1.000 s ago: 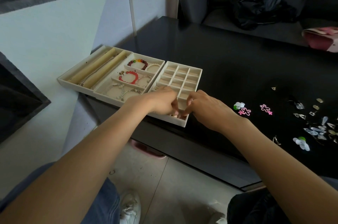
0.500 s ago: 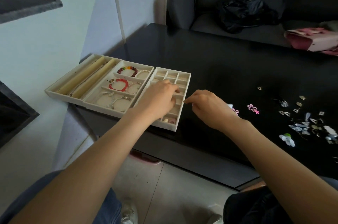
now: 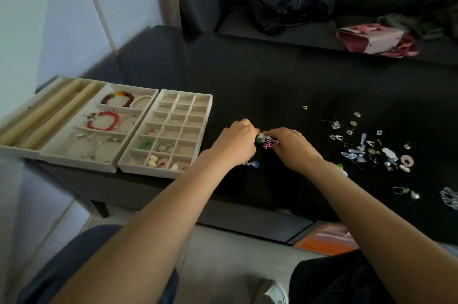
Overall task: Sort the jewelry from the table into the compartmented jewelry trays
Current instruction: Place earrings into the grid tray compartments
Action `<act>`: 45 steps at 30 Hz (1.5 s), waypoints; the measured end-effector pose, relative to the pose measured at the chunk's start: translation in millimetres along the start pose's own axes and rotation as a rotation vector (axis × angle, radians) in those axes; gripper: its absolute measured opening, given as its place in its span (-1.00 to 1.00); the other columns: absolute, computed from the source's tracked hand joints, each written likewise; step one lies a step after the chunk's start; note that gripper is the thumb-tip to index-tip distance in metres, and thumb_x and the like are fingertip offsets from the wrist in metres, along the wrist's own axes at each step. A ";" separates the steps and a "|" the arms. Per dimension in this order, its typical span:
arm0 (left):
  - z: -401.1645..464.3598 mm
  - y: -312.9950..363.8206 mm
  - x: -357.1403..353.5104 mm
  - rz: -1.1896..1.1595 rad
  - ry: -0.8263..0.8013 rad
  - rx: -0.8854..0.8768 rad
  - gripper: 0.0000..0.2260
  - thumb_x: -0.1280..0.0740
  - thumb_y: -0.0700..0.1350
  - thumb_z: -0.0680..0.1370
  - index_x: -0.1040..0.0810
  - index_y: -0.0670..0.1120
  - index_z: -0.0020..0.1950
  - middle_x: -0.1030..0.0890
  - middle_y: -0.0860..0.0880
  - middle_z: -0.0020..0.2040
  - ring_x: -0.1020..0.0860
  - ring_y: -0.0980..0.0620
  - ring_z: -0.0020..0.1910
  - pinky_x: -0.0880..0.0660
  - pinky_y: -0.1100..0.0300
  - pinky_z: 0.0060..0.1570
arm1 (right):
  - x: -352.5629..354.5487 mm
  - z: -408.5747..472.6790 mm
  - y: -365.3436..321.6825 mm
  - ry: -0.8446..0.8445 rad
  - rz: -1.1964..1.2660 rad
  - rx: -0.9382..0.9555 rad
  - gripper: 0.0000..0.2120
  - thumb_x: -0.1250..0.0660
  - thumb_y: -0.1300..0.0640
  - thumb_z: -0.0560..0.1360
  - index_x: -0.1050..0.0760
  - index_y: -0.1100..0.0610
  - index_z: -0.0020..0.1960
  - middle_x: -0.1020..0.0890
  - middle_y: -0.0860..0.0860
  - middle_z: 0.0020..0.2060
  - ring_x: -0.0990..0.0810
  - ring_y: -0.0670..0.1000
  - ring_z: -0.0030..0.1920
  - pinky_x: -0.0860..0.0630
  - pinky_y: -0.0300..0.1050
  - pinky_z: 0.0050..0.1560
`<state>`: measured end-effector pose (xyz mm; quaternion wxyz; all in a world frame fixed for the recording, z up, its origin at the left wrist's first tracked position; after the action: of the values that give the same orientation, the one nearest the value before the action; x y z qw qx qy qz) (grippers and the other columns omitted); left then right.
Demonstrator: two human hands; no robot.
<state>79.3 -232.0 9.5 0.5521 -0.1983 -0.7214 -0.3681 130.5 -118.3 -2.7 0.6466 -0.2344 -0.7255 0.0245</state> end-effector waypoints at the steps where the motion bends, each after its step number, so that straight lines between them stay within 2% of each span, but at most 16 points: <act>1: 4.2 1.9 -3.2 0.001 -0.009 0.007 -0.59 -0.17 -0.31 0.55 -0.38 -0.15 0.41 -0.35 -0.13 0.35 -0.34 -0.10 0.31 -0.35 -0.02 0.26 | 0.4 1.0 0.8 0.021 -0.012 0.019 -0.60 -0.23 0.21 0.58 -0.36 0.03 0.41 -0.40 0.06 0.37 -0.40 0.04 0.35 -0.41 -0.09 0.23; 4: 14.5 4.8 -11.0 0.028 0.007 0.024 -0.70 -0.22 -0.21 0.58 -0.47 -0.14 0.31 -0.40 -0.12 0.29 -0.39 -0.07 0.25 -0.37 0.04 0.18 | 2.4 4.6 2.4 0.081 -0.040 0.043 -0.66 -0.29 0.16 0.55 -0.42 0.05 0.32 -0.41 0.07 0.29 -0.40 0.05 0.31 -0.47 -0.07 0.19; 9: 23.5 7.1 -10.8 0.032 0.166 0.060 -0.76 -0.30 -0.10 0.57 -0.53 -0.09 0.22 -0.48 -0.10 0.19 -0.46 -0.04 0.16 -0.39 0.09 0.09 | 4.0 10.3 1.8 0.145 0.019 0.024 -0.81 -0.31 0.20 0.53 -0.48 0.11 0.14 -0.47 0.08 0.13 -0.52 0.04 0.09 -0.56 -0.05 0.04; 13: 28.2 3.8 -9.5 -0.157 0.183 0.145 -0.80 -0.29 -0.12 0.58 -0.57 -0.06 0.19 -0.59 -0.06 0.13 -0.54 -0.03 0.12 -0.45 0.04 0.17 | 7.1 13.3 3.0 0.203 0.088 0.030 -0.85 -0.24 0.30 0.55 -0.51 0.15 0.08 -0.51 0.09 0.06 -0.55 0.05 -0.01 -0.53 -0.13 -0.05; 16: 26.6 1.5 1.9 -0.299 0.238 0.154 -0.77 -0.29 -0.14 0.57 -0.56 -0.08 0.22 -0.61 -0.09 0.10 -0.59 -0.02 0.06 -0.52 0.04 0.12 | 12.5 14.2 1.2 0.253 0.215 0.040 -0.83 -0.22 0.29 0.56 -0.51 0.13 0.08 -0.55 0.08 0.04 -0.57 0.02 -0.04 -0.55 -0.15 -0.08; 19: 16.8 -2.1 21.6 -0.353 0.360 0.079 -0.75 -0.34 -0.16 0.54 -0.47 -0.10 0.22 -0.62 -0.05 -0.02 -0.59 0.06 -0.08 -0.54 0.19 -0.04 | 18.3 11.2 -7.2 0.174 0.414 0.039 -0.75 -0.25 0.32 0.54 -0.49 0.12 0.17 -0.54 0.01 0.02 -0.55 -0.09 -0.05 -0.48 -0.34 -0.21; 21: 6.1 -5.8 35.0 -0.361 0.433 0.025 -0.82 -0.35 -0.17 0.53 -0.42 -0.07 0.10 -0.61 -0.01 -0.14 -0.56 0.13 -0.22 -0.47 0.36 -0.21 | 19.8 7.0 -16.2 0.068 0.570 0.042 -0.68 -0.30 0.33 0.51 -0.46 0.10 0.22 -0.54 -0.01 0.05 -0.54 -0.10 0.02 -0.47 -0.33 -0.16; 23: -3.2 -11.8 42.7 -0.385 0.429 -0.002 -0.88 -0.35 -0.16 0.53 -0.45 -0.07 0.02 -0.63 -0.03 -0.16 -0.58 0.12 -0.21 -0.50 0.33 -0.20 | 20.6 2.8 -27.9 0.006 0.688 0.061 -0.68 -0.34 0.30 0.49 -0.45 0.05 0.19 -0.56 -0.03 0.05 -0.55 -0.10 0.03 -0.48 -0.29 -0.08; 26: -16.3 -23.4 50.1 -0.440 0.374 -0.003 -0.91 -0.34 -0.16 0.54 -0.56 -0.09 0.03 -0.64 -0.03 -0.14 -0.60 0.09 -0.15 -0.53 0.22 -0.08 | 19.4 -1.6 -46.0 -0.008 0.787 0.081 -0.77 -0.35 0.22 0.50 -0.46 0.00 0.11 -0.57 -0.11 -0.04 -0.56 -0.15 -0.03 -0.50 -0.28 -0.10; 29: -31.8 -37.8 57.6 -0.466 0.376 -0.015 -0.88 -0.34 -0.17 0.53 -0.61 -0.07 0.05 -0.63 0.03 -0.14 -0.57 0.20 -0.17 -0.52 0.30 -0.07 | 17.7 -2.9 -61.8 0.008 0.866 0.056 -0.83 -0.34 0.19 0.51 -0.48 0.06 0.09 -0.61 -0.05 -0.08 -0.60 -0.11 -0.05 -0.54 -0.23 -0.07; 32: -49.9 -56.2 67.6 -0.451 0.405 0.052 -0.89 -0.36 -0.15 0.52 -0.60 -0.05 0.03 -0.60 0.09 -0.16 -0.56 0.22 -0.17 -0.43 0.42 -0.15 | 16.4 -2.0 -80.7 -0.024 0.957 0.052 -0.88 -0.32 0.21 0.52 -0.52 0.13 0.06 -0.65 0.01 -0.13 -0.64 -0.10 -0.16 -0.56 -0.28 -0.18; 35: -68.6 -79.6 76.2 -0.424 0.449 0.119 -0.96 -0.39 -0.12 0.50 -0.61 -0.02 -0.06 -0.60 0.10 -0.18 -0.55 0.23 -0.17 -0.39 0.45 -0.20 | 8.8 1.8 -105.2 -0.072 0.909 0.099 -0.91 -0.35 0.18 0.51 -0.55 0.16 0.00 -0.66 0.02 -0.18 -0.62 -0.14 -0.27 -0.55 -0.35 -0.28; 38: -81.0 -100.2 80.1 -0.398 0.463 0.181 -0.96 -0.42 -0.09 0.48 -0.65 -0.02 -0.10 -0.63 0.07 -0.19 -0.54 0.26 -0.24 -0.40 0.46 -0.26 | -2.7 6.7 -124.6 -0.089 0.884 0.119 -0.96 -0.37 0.18 0.50 -0.54 0.16 -0.07 -0.66 0.04 -0.24 -0.60 -0.11 -0.31 -0.57 -0.32 -0.27; 40: -85.7 -111.8 78.2 -0.412 0.421 0.213 -0.92 -0.43 -0.08 0.48 -0.68 -0.06 -0.09 -0.65 0.05 -0.19 -0.56 0.24 -0.25 -0.47 0.40 -0.23 | -10.1 9.7 -135.1 -0.090 0.839 0.121 -0.96 -0.37 0.18 0.51 -0.54 0.14 -0.11 -0.65 0.03 -0.27 -0.60 -0.10 -0.31 -0.56 -0.27 -0.25; 42: -87.6 -120.2 74.6 -0.467 0.361 0.247 -0.89 -0.42 -0.07 0.48 -0.68 -0.09 -0.07 -0.67 0.00 -0.19 -0.61 0.13 -0.22 -0.54 0.25 -0.15 | -14.8 14.0 -142.1 -0.073 0.723 0.139 -0.95 -0.36 0.17 0.51 -0.55 0.12 -0.13 -0.65 0.00 -0.28 -0.59 -0.12 -0.30 -0.50 -0.26 -0.27; 45: -87.7 -128.2 68.3 -0.501 0.281 0.295 -0.90 -0.42 -0.08 0.48 -0.66 -0.06 -0.05 -0.66 0.00 -0.24 -0.61 0.12 -0.24 -0.47 0.34 -0.28 | -17.7 19.5 -146.6 -0.066 0.548 0.161 -0.96 -0.37 0.16 0.51 -0.58 0.10 -0.12 -0.64 -0.02 -0.25 -0.60 -0.12 -0.25 -0.48 -0.27 -0.21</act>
<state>26.3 -389.4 44.3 0.5614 0.1204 -0.7101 -0.4076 67.7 -249.9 27.3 0.6085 -0.3686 -0.6515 0.2635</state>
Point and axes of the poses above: each hand's wrist, its own z-axis towards the middle knuckle, its own x-axis out of the back of the hand, y = z × x, the point moved 4 cm from there along z, towards the middle knuckle
